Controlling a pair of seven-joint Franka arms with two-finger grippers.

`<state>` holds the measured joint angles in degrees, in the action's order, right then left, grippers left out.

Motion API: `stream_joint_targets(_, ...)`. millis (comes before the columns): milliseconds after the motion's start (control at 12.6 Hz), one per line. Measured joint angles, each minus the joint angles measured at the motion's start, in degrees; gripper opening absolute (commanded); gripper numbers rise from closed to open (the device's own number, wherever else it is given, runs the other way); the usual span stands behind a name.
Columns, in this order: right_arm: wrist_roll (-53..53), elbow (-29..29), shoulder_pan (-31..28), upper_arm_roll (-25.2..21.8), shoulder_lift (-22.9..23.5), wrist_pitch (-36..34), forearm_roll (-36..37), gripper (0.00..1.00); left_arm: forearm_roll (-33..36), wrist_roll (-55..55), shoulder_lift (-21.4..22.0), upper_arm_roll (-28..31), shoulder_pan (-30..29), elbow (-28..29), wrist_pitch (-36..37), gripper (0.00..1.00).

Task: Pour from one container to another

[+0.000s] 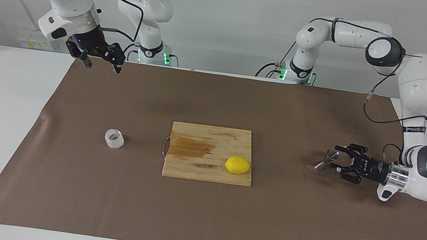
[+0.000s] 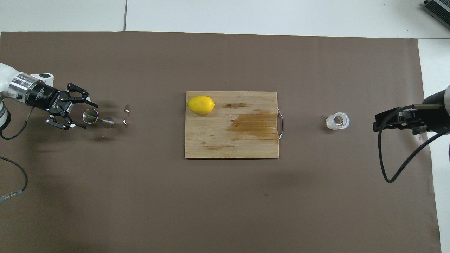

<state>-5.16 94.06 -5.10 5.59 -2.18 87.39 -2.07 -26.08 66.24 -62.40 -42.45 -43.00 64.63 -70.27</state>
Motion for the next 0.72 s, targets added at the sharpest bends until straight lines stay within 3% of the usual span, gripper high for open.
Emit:
stream_joint_targets(159,0.0,0.0,0.0,0.0,0.0,0.0,0.0,1.0,0.0,0.0,0.0,0.0,0.0,0.0,-0.01,0.56)
stream_joint_targets(318,0.0,0.0,0.0,0.0,0.0,0.0,0.0,1.0,0.0,-0.02,0.0,-0.01,0.0,0.0,-0.01,0.54)
stream_joint_targets(716,0.0,0.0,0.0,0.0,0.0,0.0,0.0,1.0,0.0,-0.02,-0.04,-0.01,-0.05,0.0,-0.05,0.34)
